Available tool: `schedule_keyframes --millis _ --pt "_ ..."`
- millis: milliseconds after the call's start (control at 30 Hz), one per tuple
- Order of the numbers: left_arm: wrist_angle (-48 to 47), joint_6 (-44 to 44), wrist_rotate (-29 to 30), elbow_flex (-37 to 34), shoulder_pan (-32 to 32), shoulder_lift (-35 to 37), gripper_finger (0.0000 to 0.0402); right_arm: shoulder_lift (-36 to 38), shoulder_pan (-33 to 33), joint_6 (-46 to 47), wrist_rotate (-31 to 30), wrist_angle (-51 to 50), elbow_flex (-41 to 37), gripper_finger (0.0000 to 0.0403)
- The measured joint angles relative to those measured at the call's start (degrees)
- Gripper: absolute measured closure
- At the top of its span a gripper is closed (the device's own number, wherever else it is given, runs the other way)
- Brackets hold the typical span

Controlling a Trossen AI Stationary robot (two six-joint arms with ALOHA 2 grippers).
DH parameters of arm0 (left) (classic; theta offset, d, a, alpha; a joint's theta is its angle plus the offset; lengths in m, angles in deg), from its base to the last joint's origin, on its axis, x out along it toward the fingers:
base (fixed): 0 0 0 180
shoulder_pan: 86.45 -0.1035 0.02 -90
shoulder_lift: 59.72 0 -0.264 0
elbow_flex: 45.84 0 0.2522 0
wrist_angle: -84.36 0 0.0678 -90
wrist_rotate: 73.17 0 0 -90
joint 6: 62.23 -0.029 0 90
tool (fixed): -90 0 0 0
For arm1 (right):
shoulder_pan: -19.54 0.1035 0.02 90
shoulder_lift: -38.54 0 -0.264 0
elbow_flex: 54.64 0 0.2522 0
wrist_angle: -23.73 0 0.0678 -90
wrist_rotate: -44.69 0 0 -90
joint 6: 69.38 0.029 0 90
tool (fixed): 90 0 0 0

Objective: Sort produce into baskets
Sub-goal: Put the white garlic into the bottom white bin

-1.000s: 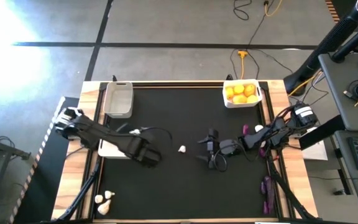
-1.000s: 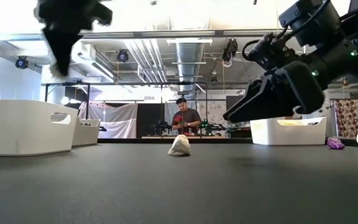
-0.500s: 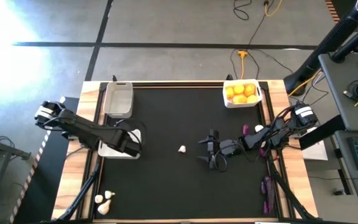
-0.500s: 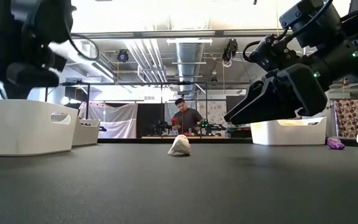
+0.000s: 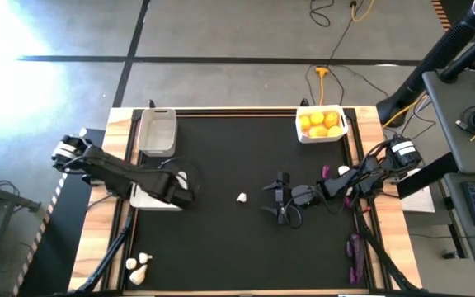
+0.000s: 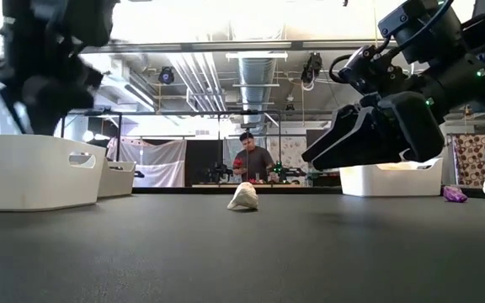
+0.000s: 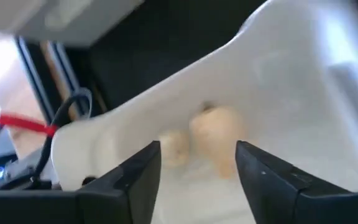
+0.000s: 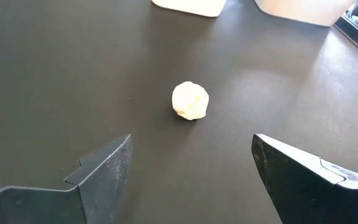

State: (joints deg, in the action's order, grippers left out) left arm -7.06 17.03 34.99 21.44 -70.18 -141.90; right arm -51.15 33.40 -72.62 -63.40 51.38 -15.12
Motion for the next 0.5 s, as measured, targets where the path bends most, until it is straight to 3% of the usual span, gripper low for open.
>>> schedule_keyframes --millis 233,400,500 --pt "-0.1 -12.7 12.1 15.1 0.0 -4.0 0.0192 0.0 0.0 -0.4 0.0 0.9 0.0 0.0078" --pt "0.8 -25.8 14.8 23.5 0.0 -9.7 0.0202 0.0 0.0 1.0 0.0 0.8 0.0 0.0078" --pt "1.1 -27.5 18.0 26.7 0.0 -14.5 0.0214 0.0 0.1 2.2 0.0 0.8 -0.4 0.0078"
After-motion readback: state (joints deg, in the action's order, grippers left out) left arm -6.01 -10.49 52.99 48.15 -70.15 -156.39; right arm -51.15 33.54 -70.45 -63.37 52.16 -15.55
